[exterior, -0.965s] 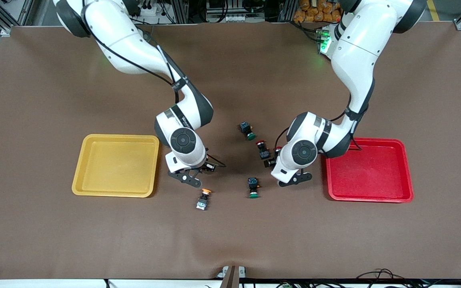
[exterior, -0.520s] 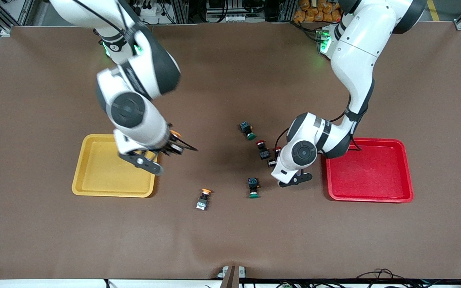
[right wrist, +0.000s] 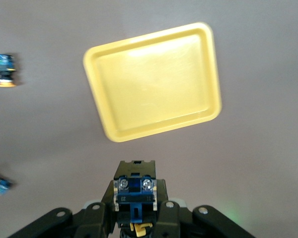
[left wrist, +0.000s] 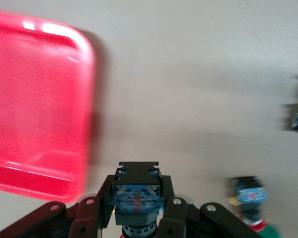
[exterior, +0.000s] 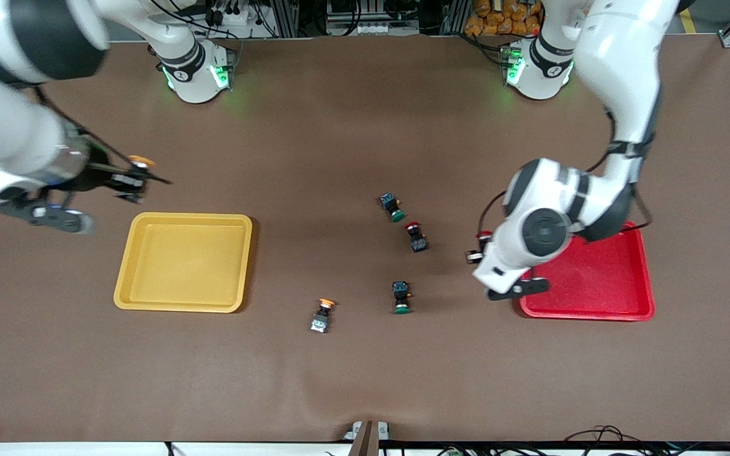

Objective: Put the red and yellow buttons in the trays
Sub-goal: 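Carry the orange button into the yellow tray while the left gripper carries the red one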

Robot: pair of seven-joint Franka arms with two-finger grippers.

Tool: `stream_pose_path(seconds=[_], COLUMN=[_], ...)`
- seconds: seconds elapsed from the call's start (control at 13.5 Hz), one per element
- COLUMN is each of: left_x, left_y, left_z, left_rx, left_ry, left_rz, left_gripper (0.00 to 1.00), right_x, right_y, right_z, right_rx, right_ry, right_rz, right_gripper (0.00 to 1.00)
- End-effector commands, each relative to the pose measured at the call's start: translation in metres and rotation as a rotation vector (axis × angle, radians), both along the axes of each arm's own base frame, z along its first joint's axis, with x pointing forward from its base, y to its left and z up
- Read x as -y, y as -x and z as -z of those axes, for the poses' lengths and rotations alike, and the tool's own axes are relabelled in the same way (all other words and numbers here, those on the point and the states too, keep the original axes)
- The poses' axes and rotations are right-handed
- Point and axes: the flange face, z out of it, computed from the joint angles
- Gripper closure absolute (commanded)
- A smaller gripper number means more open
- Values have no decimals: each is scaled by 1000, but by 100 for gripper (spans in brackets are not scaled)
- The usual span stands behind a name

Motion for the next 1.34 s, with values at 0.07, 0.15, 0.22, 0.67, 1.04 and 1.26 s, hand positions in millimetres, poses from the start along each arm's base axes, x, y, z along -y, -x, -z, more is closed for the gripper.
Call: stream_pose_path(seconds=[0.07, 0.15, 0.22, 0.67, 1.04, 1.26], left_x=[-88, -118, -142, -237, -260, -278], left_y=[-10, -16, -21, -21, 6, 8], left_z=[-33, -33, -29, 39, 122, 127], left_rx=[-1, -3, -6, 45, 97, 99], left_ry=[-19, -12, -4, 9, 36, 41], left_rz=[169, 221, 253, 320, 311, 333], left_gripper=[100, 100, 100, 98, 96, 94], right_x=[117, 127, 135, 124, 105, 96], right_y=[16, 20, 27, 34, 16, 13], right_z=[34, 58, 89, 236, 324, 354], right_rx=[-23, -5, 30, 195, 284, 324], right_ry=[-71, -74, -68, -44, -34, -30], right_rz=[-141, -153, -144, -155, -177, -186], right_gripper=[100, 100, 100, 100, 100, 100])
